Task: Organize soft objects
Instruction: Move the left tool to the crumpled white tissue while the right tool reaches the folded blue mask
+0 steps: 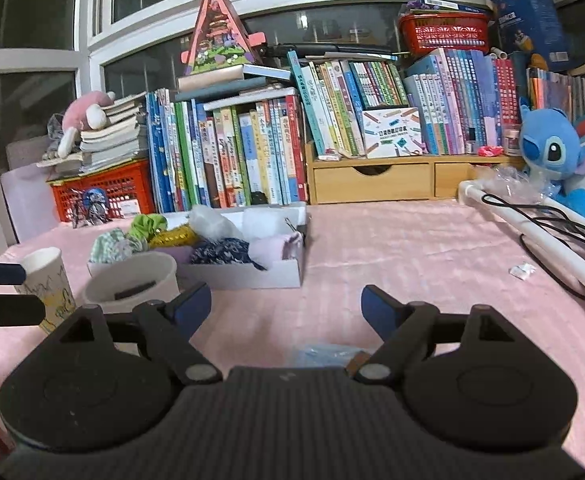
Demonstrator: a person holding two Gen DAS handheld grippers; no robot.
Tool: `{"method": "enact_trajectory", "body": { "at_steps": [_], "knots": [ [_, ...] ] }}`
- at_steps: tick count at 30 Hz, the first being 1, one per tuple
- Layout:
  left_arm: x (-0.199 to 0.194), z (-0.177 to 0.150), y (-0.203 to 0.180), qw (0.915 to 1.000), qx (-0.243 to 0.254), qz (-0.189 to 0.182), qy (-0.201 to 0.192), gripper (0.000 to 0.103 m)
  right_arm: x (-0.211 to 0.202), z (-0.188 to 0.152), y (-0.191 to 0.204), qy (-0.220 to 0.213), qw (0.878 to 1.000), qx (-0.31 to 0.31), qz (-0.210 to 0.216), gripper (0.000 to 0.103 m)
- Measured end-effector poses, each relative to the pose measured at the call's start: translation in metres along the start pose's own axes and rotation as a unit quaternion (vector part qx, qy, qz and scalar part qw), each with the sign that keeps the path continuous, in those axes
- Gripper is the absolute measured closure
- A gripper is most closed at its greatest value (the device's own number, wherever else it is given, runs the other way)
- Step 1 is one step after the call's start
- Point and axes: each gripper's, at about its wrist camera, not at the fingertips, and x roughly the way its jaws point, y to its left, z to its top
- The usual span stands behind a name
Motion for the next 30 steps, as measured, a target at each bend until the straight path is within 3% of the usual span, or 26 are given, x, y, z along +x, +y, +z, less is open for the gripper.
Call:
{"method": "enact_trajectory", "body": {
  "at_steps": [4, 7, 11, 13, 15, 30],
  "knots": [
    [0.003, -0.013, -0.006, 0.9994, 0.014, 0.031, -0.003, 0.032, 0.001, -0.010, 0.002, -0.001, 1.000, -0.003, -0.008, 0.014],
    [0.010, -0.020, -0.010, 0.9989, 0.017, 0.042, 0.007, 0.038, 0.004, -0.015, 0.005, 0.003, 1.000, -0.018, -0.019, 0.013],
    [0.022, -0.026, -0.010, 0.9982, -0.001, 0.057, 0.018, 0.049, 0.005, -0.022, 0.007, 0.002, 0.999, -0.037, -0.038, 0.013],
    [0.029, -0.030, -0.010, 0.9971, -0.014, 0.074, 0.014, 0.062, 0.005, -0.024, 0.007, 0.002, 0.998, -0.041, -0.044, 0.012],
    [0.035, -0.034, -0.009, 0.9956, -0.025, 0.088, 0.018, 0.067, 0.006, -0.025, 0.006, 0.006, 0.998, -0.043, -0.049, 0.012],
    [0.072, -0.041, -0.015, 0.9913, -0.041, 0.120, 0.034, 0.067, 0.027, -0.034, -0.004, 0.051, 0.994, -0.022, -0.095, 0.010]
  ]
}}
